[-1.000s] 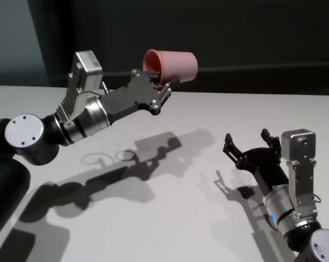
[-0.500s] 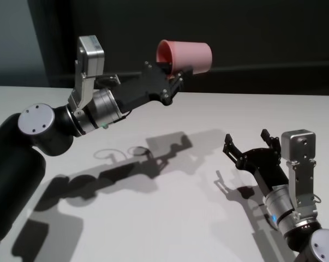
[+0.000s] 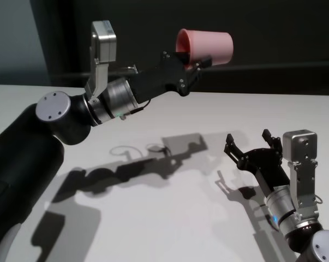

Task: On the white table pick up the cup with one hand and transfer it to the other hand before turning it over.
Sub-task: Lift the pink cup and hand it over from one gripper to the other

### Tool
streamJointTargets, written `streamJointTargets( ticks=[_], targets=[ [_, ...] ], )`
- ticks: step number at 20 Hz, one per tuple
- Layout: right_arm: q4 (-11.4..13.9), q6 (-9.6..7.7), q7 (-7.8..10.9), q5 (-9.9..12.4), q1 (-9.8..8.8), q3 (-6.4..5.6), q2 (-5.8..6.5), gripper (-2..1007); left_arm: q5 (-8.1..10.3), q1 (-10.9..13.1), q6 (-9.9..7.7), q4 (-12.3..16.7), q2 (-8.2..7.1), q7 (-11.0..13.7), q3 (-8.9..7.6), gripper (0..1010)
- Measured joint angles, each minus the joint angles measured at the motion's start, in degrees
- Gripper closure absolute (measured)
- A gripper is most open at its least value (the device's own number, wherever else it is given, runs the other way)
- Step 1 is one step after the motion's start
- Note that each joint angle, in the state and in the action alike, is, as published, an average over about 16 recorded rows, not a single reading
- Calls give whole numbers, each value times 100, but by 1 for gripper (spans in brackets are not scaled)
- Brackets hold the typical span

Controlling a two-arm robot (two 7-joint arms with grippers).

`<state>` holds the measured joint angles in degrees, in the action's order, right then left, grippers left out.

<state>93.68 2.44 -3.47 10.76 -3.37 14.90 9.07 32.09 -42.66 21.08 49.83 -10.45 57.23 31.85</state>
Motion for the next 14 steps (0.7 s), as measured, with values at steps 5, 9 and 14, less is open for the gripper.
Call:
streamJointTargets(
  ticks=[5,9,14],
  targets=[
    [0,0,0,0,0,0,0,3,104,-172,-3,-217,171,161,67,954],
    [0,0,0,0,0,0,0,3,128,-269,-9,-336,263,216,116,954],
    [0,0,0,0,0,0,0,3,112,-324,-22,-400,308,227,157,954]
  ],
)
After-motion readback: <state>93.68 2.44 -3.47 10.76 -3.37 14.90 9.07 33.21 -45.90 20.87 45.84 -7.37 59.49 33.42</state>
